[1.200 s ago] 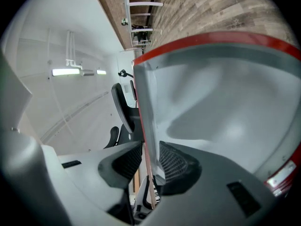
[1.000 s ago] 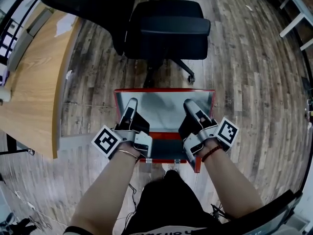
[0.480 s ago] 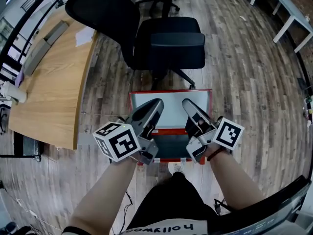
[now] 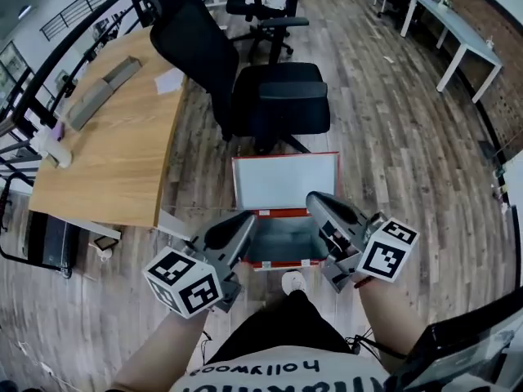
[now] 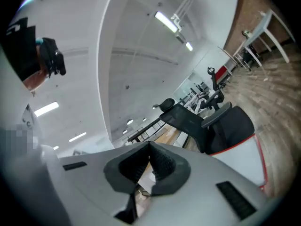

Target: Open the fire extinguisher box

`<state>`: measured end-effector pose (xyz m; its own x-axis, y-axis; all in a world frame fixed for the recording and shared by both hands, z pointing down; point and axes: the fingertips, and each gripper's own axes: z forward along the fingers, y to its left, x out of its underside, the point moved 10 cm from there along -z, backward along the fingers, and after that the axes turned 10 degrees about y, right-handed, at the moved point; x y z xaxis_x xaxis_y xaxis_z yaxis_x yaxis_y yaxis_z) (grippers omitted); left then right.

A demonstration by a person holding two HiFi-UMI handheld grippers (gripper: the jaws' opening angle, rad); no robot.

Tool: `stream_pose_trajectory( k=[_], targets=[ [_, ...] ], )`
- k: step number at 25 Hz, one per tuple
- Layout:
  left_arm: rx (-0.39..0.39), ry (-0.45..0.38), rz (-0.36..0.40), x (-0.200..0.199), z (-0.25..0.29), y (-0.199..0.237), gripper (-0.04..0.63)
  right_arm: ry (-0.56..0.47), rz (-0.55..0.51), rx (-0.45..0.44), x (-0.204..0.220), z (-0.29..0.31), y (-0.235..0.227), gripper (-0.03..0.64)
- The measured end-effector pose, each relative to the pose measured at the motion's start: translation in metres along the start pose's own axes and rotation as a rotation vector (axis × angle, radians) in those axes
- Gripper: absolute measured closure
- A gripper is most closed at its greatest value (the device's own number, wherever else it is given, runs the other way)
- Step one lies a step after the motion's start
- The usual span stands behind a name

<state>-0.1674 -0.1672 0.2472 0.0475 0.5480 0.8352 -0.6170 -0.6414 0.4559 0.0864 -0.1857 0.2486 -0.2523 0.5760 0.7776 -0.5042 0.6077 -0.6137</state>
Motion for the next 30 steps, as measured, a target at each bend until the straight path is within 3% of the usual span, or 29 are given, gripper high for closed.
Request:
stream_pose_trajectory(
  k=[2,5,9,12,17,20,25,30],
  targets=[
    [-0.017,-0.007,0.036,0.0,-0.028,-0.021,0.571,0.035,-0.079,0.038,0.002,-0.021,0.029,0.607],
    [-0.029,-0.058,-0.007,0.006,-0.063,-0.042,0.571,0.048,-0.171,0.089,-0.003,-0.05,0.059,0.607],
    [-0.104,-0.084,-0.067,0.007,-0.082,-0.038,0.571,0.079,-0.297,0.161,-0.022,-0.07,0.076,0.607],
    [-0.144,-0.091,-0.065,-0.007,-0.077,-0.03,0.571,0.062,-0.358,0.173,-0.041,-0.074,0.076,0.607],
    [-0.132,-0.121,0.09,-0.047,-0.036,-0.034,0.571,0.04,-0.435,0.175,-0.075,-0.062,0.054,0.606],
    [-0.152,-0.104,0.179,-0.063,-0.007,-0.038,0.571,0.09,-0.48,0.187,-0.085,-0.05,0.038,0.606],
    [-0.158,-0.095,0.243,-0.072,0.02,-0.044,0.571,0.209,-0.512,0.26,-0.087,-0.033,0.016,0.606],
    [-0.136,-0.045,0.295,-0.076,0.025,-0.048,0.571,0.237,-0.485,0.281,-0.087,-0.018,0.015,0.606]
  ],
)
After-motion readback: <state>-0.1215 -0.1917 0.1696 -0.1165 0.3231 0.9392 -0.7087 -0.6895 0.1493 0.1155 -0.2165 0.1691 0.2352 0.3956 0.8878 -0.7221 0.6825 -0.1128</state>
